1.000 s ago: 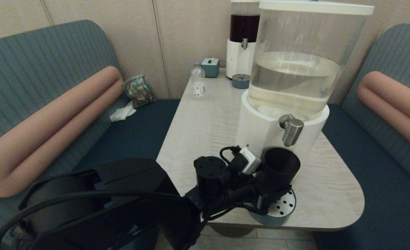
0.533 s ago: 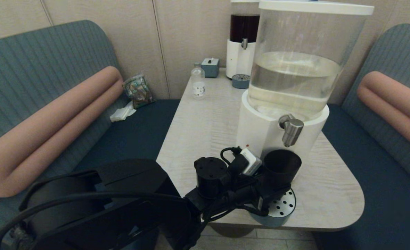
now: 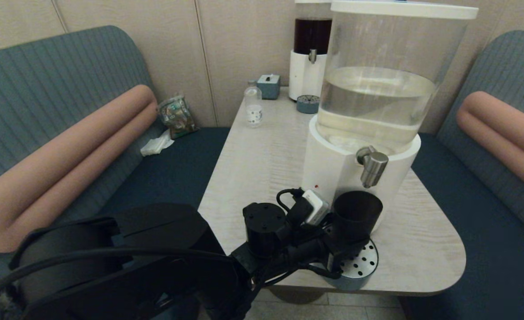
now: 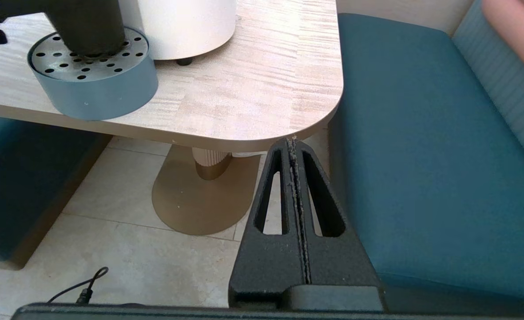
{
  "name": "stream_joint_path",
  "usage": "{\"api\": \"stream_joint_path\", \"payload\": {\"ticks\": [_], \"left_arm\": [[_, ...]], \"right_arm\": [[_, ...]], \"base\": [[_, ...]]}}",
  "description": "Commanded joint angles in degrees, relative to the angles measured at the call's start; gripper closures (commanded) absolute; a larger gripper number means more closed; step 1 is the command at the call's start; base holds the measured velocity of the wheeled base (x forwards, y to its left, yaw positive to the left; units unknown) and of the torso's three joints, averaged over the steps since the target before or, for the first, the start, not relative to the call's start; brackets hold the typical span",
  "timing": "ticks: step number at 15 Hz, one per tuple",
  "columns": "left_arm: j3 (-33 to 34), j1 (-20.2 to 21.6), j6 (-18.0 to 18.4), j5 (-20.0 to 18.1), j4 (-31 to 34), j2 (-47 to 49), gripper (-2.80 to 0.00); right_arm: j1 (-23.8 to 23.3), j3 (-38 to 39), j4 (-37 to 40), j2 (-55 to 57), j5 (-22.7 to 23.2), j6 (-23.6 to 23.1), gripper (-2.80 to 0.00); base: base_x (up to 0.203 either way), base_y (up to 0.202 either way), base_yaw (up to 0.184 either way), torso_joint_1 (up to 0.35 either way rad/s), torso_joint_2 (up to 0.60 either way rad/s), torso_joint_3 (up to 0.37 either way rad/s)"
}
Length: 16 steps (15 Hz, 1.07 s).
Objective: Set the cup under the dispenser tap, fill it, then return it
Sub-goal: Place the cup next to the water dispenser
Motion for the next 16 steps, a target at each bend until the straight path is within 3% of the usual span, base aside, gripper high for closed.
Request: {"api": "stream_joint_path", "payload": {"ticks": [1,16], "left_arm": [[1.3,0.0,0.0,-0.1,-0.6,-1.2,0.0],[10.5,1.4,-3.7,5.3,-4.3,-6.4,0.0]], "right_arm": [[0.0,0.1,0.0,0.0,0.0,-0.1,0.0],[0.0,0.0,0.0,0.0,0.0,-0.1,0.0]], "base": [[0.0,0.0,0.0,0.0,0.0,0.0],[0.0,0.0,0.0,0.0,0.0,0.0]]}}
